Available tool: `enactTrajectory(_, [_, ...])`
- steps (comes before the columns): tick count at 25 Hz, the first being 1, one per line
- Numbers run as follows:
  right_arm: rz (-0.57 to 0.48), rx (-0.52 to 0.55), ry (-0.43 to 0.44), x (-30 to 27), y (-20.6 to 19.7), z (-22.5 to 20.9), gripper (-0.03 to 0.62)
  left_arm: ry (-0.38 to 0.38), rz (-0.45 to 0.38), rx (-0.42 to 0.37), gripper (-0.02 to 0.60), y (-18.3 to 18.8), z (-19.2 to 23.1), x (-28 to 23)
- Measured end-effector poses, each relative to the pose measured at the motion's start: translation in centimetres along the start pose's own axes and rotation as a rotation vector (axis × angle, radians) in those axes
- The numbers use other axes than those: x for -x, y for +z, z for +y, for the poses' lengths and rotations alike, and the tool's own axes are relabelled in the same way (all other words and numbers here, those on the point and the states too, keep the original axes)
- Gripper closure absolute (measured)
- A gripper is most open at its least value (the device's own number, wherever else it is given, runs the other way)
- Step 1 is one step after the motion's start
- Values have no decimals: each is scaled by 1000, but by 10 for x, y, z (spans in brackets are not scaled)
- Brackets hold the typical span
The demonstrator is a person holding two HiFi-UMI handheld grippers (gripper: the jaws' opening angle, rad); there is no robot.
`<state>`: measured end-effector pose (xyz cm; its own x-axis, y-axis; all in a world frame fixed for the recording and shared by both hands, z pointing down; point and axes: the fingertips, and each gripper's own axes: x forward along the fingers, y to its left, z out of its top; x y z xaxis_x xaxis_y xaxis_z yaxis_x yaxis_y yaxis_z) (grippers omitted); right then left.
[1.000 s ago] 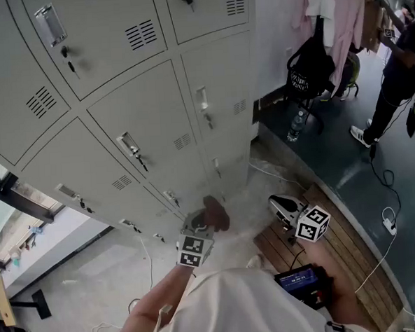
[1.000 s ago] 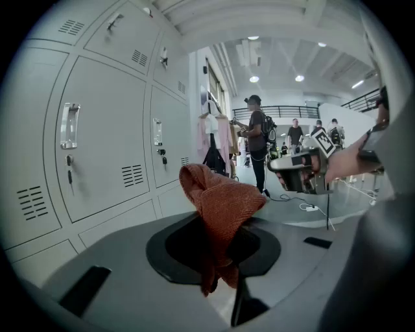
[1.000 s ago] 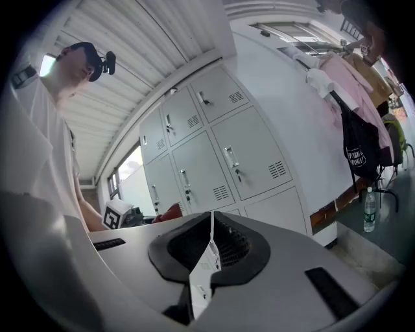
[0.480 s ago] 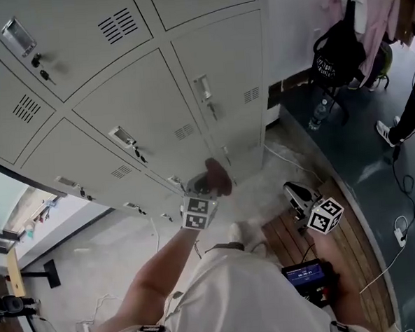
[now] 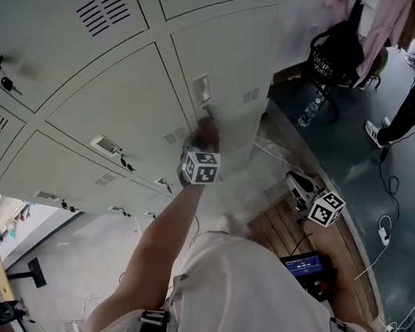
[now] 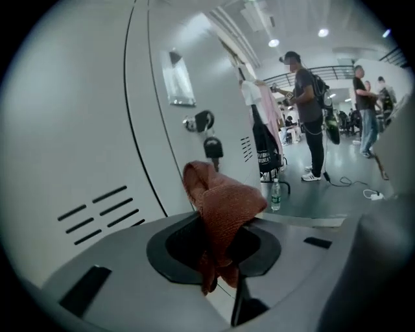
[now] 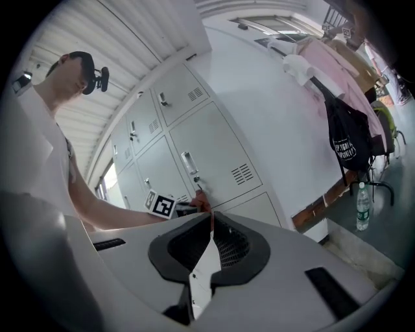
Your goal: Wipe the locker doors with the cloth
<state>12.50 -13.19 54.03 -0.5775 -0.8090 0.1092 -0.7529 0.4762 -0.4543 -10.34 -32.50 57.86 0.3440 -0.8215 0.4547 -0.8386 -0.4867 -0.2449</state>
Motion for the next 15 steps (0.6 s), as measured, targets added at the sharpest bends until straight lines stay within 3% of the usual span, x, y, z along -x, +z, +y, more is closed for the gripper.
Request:
enactTrajectory(7, [-4, 53, 18, -38, 27, -8, 571, 59, -62, 48, 503, 5, 19, 2])
enactTrajectory(15, [0, 41, 116, -67, 38, -13, 571, 130, -175, 78, 503, 74, 47, 45])
